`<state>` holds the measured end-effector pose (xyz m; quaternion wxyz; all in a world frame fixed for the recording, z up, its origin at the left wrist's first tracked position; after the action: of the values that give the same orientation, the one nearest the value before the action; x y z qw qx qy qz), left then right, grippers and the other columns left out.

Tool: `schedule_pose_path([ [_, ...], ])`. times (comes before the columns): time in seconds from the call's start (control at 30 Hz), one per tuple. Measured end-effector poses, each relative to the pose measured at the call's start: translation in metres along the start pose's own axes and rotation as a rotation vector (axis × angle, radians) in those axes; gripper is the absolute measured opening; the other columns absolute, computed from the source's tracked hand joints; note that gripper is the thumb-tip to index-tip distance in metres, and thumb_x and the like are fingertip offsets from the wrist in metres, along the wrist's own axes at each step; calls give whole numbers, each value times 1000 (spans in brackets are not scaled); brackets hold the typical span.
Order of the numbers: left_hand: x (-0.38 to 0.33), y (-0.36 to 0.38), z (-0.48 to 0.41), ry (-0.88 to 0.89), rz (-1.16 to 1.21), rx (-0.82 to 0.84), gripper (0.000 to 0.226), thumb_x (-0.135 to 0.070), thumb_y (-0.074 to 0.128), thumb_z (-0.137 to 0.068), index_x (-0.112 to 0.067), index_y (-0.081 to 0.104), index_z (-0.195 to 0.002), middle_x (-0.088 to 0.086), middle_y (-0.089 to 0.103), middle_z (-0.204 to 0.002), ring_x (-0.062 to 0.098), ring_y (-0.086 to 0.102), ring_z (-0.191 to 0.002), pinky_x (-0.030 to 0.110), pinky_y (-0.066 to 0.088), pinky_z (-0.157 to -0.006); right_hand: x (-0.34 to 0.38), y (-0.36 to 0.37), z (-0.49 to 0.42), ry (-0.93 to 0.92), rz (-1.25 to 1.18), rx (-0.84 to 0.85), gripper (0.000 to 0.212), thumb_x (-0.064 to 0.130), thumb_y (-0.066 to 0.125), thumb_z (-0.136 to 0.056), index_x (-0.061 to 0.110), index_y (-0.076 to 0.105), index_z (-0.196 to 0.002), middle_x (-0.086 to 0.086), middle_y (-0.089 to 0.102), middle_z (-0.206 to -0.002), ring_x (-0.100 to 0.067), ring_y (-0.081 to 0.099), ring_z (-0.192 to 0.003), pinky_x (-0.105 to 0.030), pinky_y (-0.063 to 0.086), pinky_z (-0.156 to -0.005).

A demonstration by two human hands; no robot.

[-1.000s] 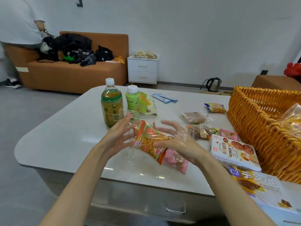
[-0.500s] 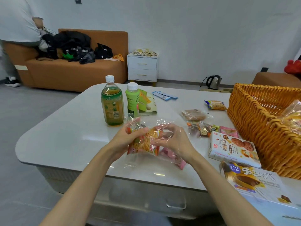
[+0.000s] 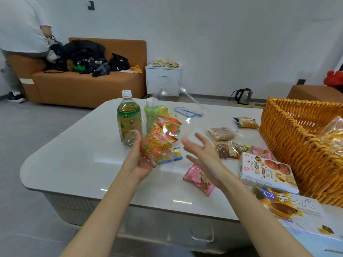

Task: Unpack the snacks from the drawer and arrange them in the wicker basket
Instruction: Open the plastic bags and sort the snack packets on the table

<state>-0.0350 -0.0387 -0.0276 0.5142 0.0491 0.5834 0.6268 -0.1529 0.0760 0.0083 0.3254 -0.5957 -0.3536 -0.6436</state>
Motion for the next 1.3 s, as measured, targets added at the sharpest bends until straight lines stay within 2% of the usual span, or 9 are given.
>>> schedule_pose_path([
  [0.1, 13, 21, 5, -50, -79, 126, 62, -55, 57, -80, -11, 59, -125, 16, 67, -119, 33, 61, -114, 51, 45, -99, 12, -5, -6, -128, 54, -114, 38, 24, 66, -89, 11, 62, -125, 3, 72, -109, -12, 67, -101, -32, 54, -93],
  [0.23, -11, 23, -1, 118, -158, 124, 52, -47, 52, -87, -24, 53, -134, -3, 69, -115, 24, 62, -111, 48, 53, -80, 45, -29, 0, -333, -74, -230, 16, 14, 63, -91, 10, 72, -103, -1, 74, -105, -16, 67, -104, -31, 56, -89],
  [0.37, -27, 15, -1, 198, -139, 67, 22, -34, 51, -95, -27, 61, -112, -13, 70, -97, 12, 65, -102, 37, 53, -72, 52, -40, 6, -343, -64, -262, 16, 14, 67, -88, 5, 73, -99, -1, 75, -99, -10, 68, -97, -31, 54, -89],
  [0.47, -28, 2, -1, 157, -220, 32, 16, -28, 61, -90, -29, 66, -105, -10, 72, -98, 14, 60, -111, 38, 49, -91, 41, -36, 3, -256, -167, -180, 18, 14, 66, -87, 5, 71, -102, -8, 74, -102, -16, 69, -97, -27, 55, -81],
  [0.73, -16, 13, 6, 92, -1027, 229, 95, -77, 75, -46, -24, 60, -122, -4, 71, -111, 11, 69, -98, 21, 51, -77, 24, -21, 1, -111, -152, -10, 10, 21, 58, -95, 17, 65, -100, 5, 74, -97, -10, 63, -81, -21, 53, -69],
  [0.87, -18, 23, 8, 174, -929, 292, 92, -69, 81, -46, -15, 62, -118, 2, 71, -112, 16, 67, -104, 22, 56, -79, 25, -18, 3, -128, -39, 6, 43, 46, 61, -83, 22, 63, -118, 6, 71, -110, -5, 64, -95, -19, 51, -79],
  [0.97, -24, 21, 8, 200, -832, 215, 62, -52, 75, -66, -16, 63, -115, 1, 73, -104, 20, 68, -101, 28, 57, -78, 11, -15, 6, -37, 146, 115, 64, 54, 66, -73, 27, 55, -130, 8, 63, -126, -4, 61, -112, -25, 50, -95],
  [1.1, -28, 11, 7, 204, -735, 113, 42, -38, 64, -81, -18, 62, -118, 2, 72, -107, 21, 66, -102, 33, 55, -80, 3, -5, 17, -9, 271, 179, 34, 26, 67, -88, 23, 60, -121, 2, 73, -107, -6, 71, -89, -16, 53, -72],
  [1.3, -39, 8, 12, 218, -672, 79, 53, -42, 63, -80, -17, 57, -126, 5, 67, -118, 24, 63, -109, 36, 56, -82, 2, -24, 10, 23, -46, -33, 17, 13, 72, -83, 8, 75, -98, -8, 75, -97, -14, 70, -81, -24, 59, -73],
])
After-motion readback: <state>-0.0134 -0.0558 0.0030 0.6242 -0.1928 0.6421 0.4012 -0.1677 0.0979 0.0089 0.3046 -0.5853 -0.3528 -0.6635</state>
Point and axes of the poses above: each hand's wrist, its own z-axis away from the middle knuckle, its own y-axis out of the palm, x = y × z, the point moved 10 cm from there along -z, towards the middle knuckle
